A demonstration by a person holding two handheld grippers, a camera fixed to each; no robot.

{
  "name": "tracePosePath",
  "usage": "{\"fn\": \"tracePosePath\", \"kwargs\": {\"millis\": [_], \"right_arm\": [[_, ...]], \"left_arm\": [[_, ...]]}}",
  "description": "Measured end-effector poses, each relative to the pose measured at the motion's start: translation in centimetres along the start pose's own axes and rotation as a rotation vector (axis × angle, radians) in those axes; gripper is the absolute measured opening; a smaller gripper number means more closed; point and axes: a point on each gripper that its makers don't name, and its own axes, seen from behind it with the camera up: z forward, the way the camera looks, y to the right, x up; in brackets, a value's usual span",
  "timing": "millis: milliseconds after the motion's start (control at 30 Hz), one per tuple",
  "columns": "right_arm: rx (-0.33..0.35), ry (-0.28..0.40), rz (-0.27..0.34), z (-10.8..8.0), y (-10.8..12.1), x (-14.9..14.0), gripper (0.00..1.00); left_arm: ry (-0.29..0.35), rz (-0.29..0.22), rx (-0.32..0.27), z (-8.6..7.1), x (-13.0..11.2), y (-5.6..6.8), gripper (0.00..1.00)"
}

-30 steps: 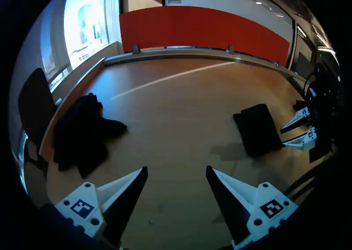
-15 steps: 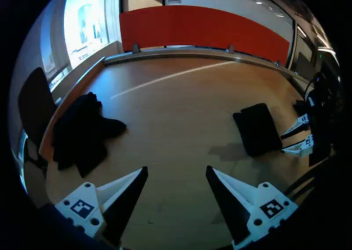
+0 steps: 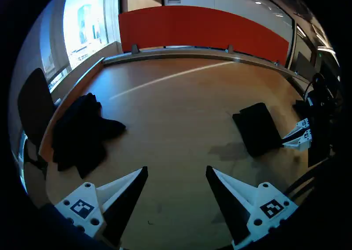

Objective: Fold towel

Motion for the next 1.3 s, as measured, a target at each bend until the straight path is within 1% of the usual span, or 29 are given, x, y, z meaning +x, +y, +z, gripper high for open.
{"fn": "tracePosePath", "kwargs": {"millis": [133, 300, 500, 800, 1067, 1300], "right_arm": [[0.009, 0.004, 0.000, -0.1, -0.2, 0.0, 0.05], [0.006, 0.016, -0.016, -0.3, -0.2, 0.4, 0.05], [-0.009, 0.052, -0.032, -1.1, 0.2, 1.9, 0.05], [-0.036, 0.148, -0.045, -4.0, 1.6, 7.0, 0.05], [-0.067, 0.233, -0.080, -7.1, 3.0, 12.0, 0.05], [-0.085, 0.302, -0.065, -9.6, 4.3, 15.2, 0.05]], "left_arm": [[-0.001, 0.003, 0.000, 0.0, 0.0, 0.0, 0.98], [0.000, 0.005, -0.002, 0.1, 0.2, 0.1, 0.99], [0.001, 0.007, -0.003, 0.2, 0.3, 0.2, 0.99], [0.015, 0.005, -0.010, 0.2, 0.8, 0.7, 0.98], [0.033, 0.007, -0.018, 0.1, 1.4, 1.3, 0.98], [0.046, 0.010, -0.023, 0.0, 2.0, 1.5, 0.98]]}}
